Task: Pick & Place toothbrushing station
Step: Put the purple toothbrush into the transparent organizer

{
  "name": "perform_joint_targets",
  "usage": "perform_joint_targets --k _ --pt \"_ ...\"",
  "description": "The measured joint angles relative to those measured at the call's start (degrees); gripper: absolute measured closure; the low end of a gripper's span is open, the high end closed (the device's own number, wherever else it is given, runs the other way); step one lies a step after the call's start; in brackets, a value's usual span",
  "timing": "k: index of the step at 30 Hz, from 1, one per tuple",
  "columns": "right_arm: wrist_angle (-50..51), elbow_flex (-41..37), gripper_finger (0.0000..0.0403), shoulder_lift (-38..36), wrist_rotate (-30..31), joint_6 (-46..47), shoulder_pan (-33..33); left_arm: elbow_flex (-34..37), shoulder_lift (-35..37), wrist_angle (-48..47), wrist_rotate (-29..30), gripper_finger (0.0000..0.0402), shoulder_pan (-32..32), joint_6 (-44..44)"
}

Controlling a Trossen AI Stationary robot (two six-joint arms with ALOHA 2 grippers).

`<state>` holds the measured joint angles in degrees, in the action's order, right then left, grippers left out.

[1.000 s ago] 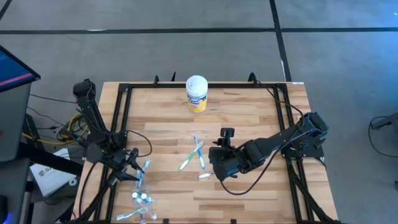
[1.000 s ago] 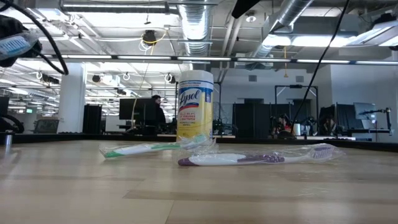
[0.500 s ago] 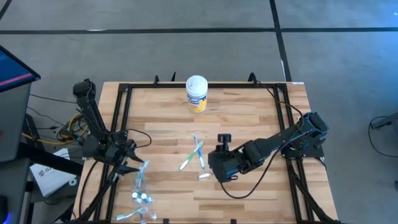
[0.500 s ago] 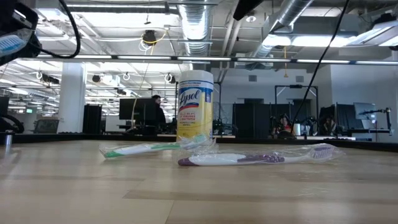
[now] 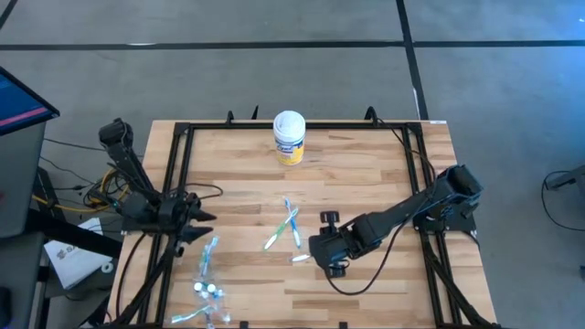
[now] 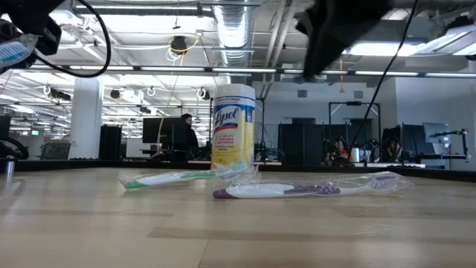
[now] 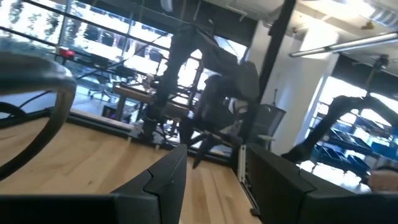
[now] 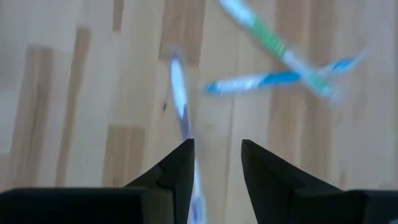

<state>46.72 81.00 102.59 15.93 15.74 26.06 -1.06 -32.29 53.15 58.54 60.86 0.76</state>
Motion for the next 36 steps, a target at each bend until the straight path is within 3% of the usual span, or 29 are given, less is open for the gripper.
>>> perform_joint_targets --k 5,12,18,36 --pt "0.2 -4.0 0.028 0.0 -1.7 3.8 -0.1 0.0 -0.1 0.3 -1.1 0.0242 -3.9 1.2" --pt "-3.5 -8.3 0.028 0.0 -5.6 4.9 -0.3 0.0 -0.1 1.0 -8.9 0.0247 -9.9 1.3" --pt "-4.9 -10.4 0.028 0.0 -5.6 4.9 -0.3 0.0 -0.1 1.4 -9.6 0.0248 -13.4 2.9" --pt "-12.9 -16.3 0.0276 0.0 -7.3 4.9 -0.7 -0.1 -3.9 1.8 -19.5 0.0248 -22.9 9.2"
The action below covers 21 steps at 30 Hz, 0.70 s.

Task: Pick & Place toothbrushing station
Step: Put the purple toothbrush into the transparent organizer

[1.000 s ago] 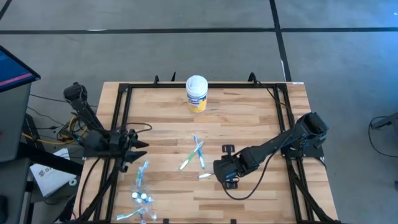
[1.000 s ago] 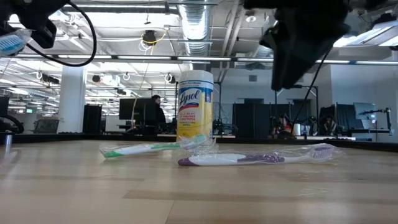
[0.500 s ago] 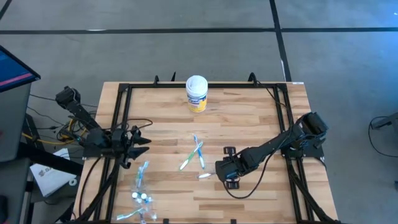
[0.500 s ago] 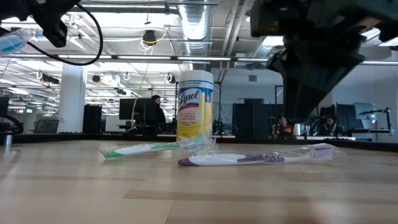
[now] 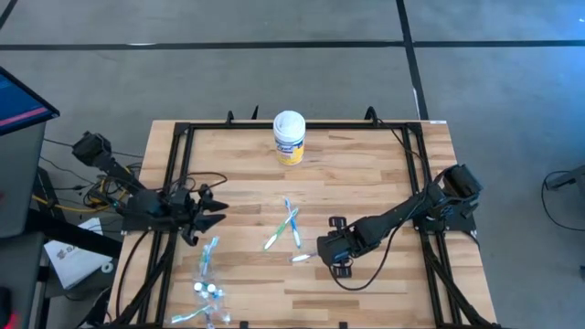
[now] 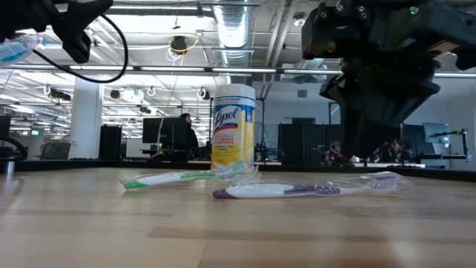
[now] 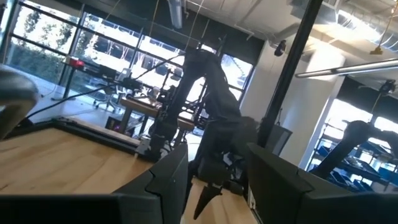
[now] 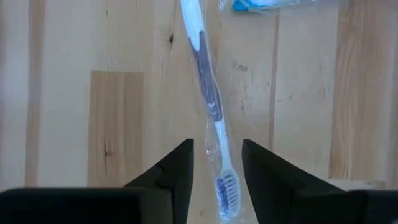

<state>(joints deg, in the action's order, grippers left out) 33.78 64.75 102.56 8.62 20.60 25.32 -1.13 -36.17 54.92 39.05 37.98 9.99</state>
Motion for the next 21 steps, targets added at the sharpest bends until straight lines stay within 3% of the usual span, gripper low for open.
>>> perform_joint_targets --k 11,21 --pt "-1.1 0.1 0.0269 4.5 -1.6 -0.5 -0.2 -4.6 -6.8 0.6 -5.1 0.0248 -4.4 1.0" --pt "0.0 1.3 0.0272 8.0 -2.6 -1.7 -0.7 -7.7 -12.8 0.8 -5.1 0.0248 -5.8 1.0"
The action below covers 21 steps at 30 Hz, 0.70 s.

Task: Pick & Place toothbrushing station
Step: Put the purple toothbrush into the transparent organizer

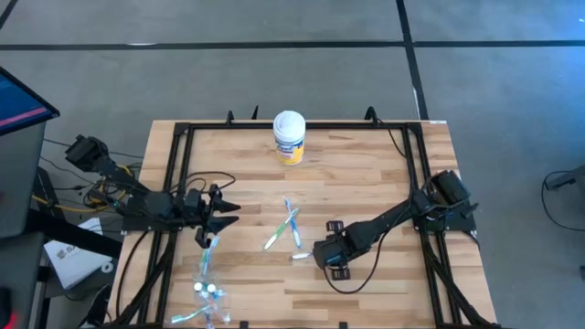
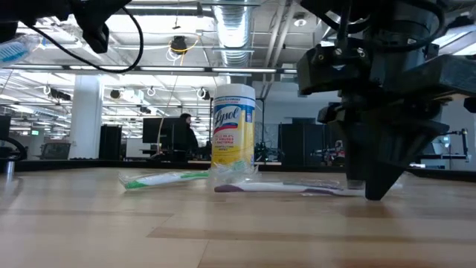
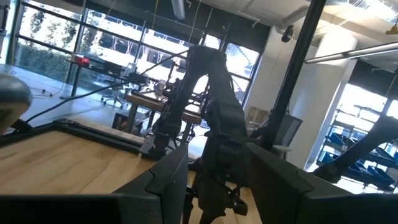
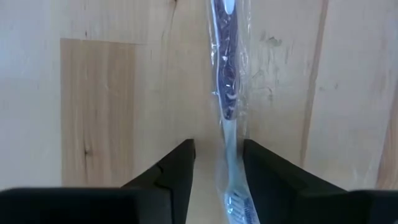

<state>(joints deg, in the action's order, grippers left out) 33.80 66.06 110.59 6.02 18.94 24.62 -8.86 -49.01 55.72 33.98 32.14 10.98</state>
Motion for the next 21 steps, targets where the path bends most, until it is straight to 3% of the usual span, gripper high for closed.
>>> perform_joint_targets --k 4,9,21 --pt "0.0 0.0 0.0307 -0.6 0.2 0.1 0.0 -0.4 -1.3 0.3 0.0 0.0248 0.0 0.0" --pt "0.7 0.4 0.0389 -0.8 0.0 -0.3 0.1 -0.4 -1.8 0.7 0.0 0.0248 0.0 0.2" --pt "17.7 11.5 0.04 -0.6 10.7 -3.8 0.7 -0.4 -1.8 1.3 -1.4 0.0248 0.0 1.7"
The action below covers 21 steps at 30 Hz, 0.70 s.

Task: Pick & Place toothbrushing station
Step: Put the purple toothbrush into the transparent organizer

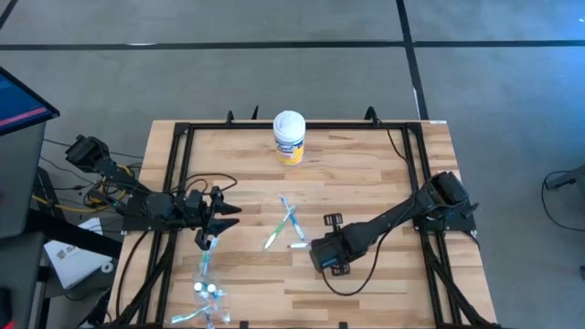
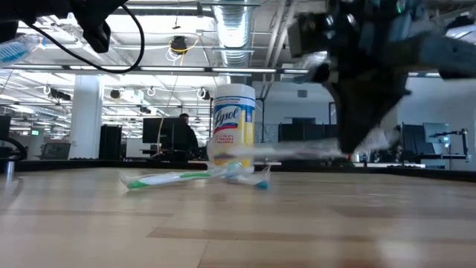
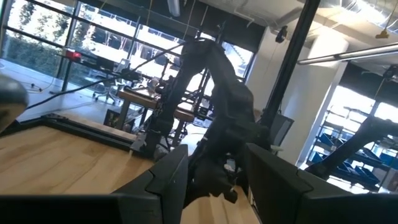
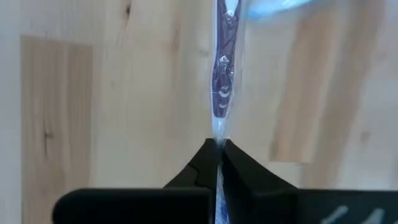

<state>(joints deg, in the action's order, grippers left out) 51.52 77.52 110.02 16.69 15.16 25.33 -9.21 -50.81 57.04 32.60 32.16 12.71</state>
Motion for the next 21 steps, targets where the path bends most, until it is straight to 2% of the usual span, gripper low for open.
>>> perform_joint_targets --k 6,11,17,21 --pt "7.2 7.7 0.0402 0.0 6.3 -1.8 0.9 0.0 0.0 0.2 0.0 0.0248 0.0 1.8" --pt "11.9 13.5 0.0402 -0.1 11.5 -4.1 1.9 0.0 0.0 0.5 0.0 0.0248 -0.6 6.8" --pt "14.2 18.7 0.0402 -0.1 15.7 -7.7 2.6 0.0 0.0 0.5 -0.3 0.0248 -2.8 12.8" --pt "14.8 20.8 0.0402 -0.2 18.9 -10.3 2.9 0.0 0.0 0.5 -2.8 0.0248 -5.0 17.9"
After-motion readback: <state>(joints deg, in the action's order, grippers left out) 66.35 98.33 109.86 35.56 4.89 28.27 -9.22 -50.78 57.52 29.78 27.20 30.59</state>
